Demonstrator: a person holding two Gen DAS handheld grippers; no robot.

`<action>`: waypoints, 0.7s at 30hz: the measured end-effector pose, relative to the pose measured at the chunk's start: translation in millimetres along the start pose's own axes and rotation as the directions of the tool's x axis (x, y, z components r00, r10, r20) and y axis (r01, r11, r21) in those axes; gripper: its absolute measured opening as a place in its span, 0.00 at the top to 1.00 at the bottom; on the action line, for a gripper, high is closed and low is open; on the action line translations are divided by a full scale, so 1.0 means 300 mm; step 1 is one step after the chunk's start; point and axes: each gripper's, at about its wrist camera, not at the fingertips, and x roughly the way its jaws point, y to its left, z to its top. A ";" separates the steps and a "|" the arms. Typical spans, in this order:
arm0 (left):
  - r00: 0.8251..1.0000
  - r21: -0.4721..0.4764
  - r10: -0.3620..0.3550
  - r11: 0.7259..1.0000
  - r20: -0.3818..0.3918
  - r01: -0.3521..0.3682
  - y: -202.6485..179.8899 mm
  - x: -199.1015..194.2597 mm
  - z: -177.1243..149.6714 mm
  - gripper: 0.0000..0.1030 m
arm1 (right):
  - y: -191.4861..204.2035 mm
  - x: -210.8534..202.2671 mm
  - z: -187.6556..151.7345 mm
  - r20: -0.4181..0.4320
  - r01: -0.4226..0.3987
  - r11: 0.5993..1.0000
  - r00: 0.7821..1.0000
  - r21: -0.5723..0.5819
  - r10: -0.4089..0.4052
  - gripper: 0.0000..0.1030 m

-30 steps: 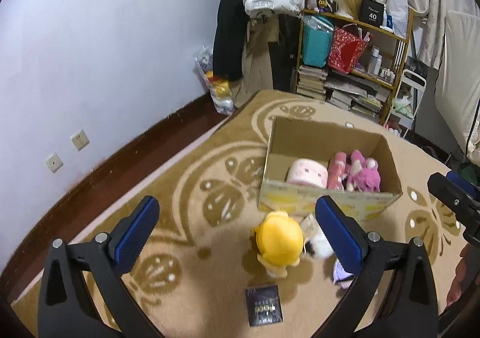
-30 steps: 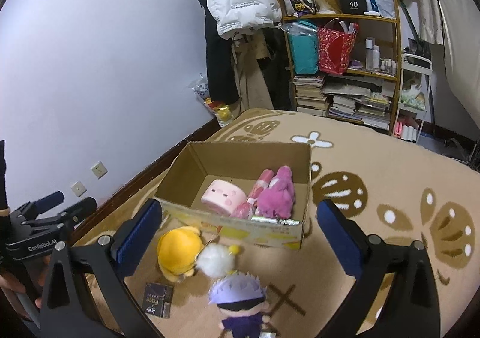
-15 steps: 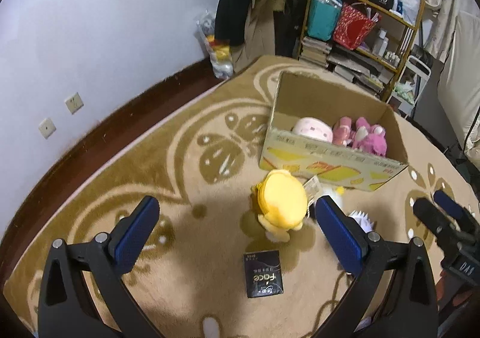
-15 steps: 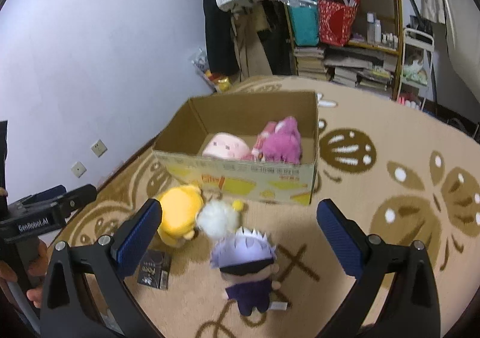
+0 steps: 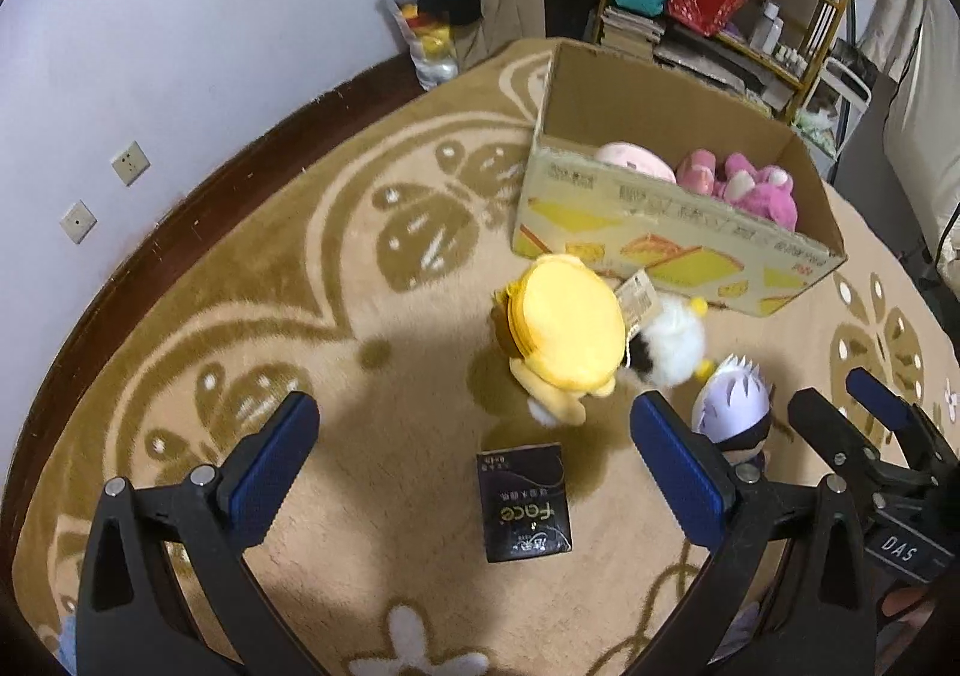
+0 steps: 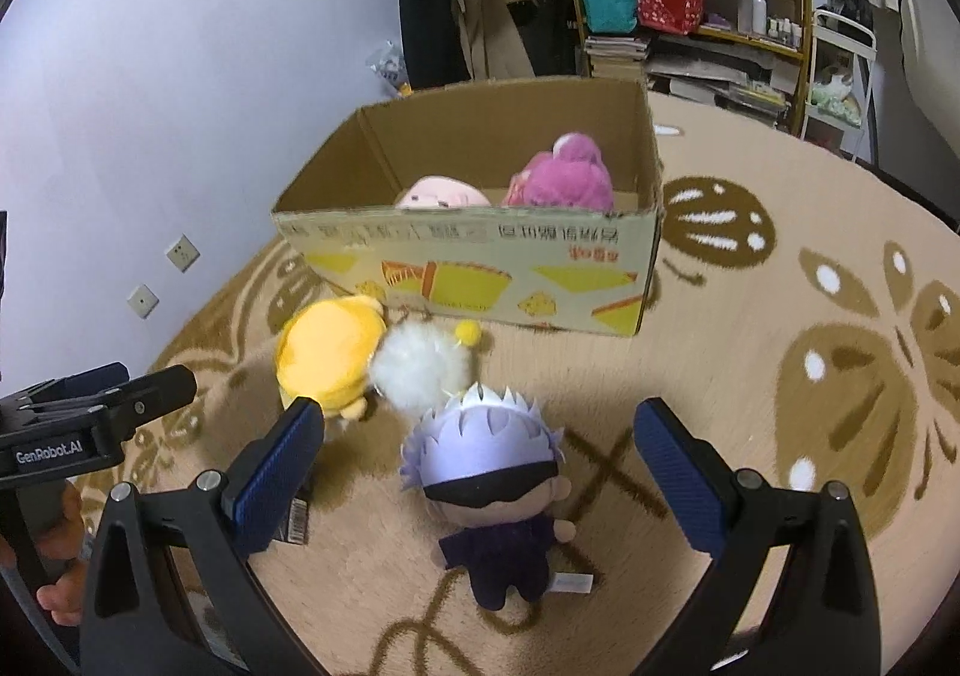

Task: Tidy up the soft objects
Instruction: 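Withdraw both open tools back toward the remaining plush toys, then grasp the black Face tissue pack with left tool while right tool grasps the white-haired doll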

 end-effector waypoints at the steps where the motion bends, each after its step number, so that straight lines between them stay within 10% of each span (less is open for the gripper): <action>1: 1.000 0.008 0.005 1.000 -0.010 -0.005 -0.006 0.010 -0.004 0.00 | 0.000 0.007 -0.003 -0.006 0.002 1.000 1.000 -0.001 -0.002 0.00; 21: 0.983 0.013 0.000 1.000 -0.184 0.003 -0.029 0.165 -0.038 0.00 | -0.027 0.138 -0.072 -0.146 0.046 0.999 0.988 0.016 -0.043 0.00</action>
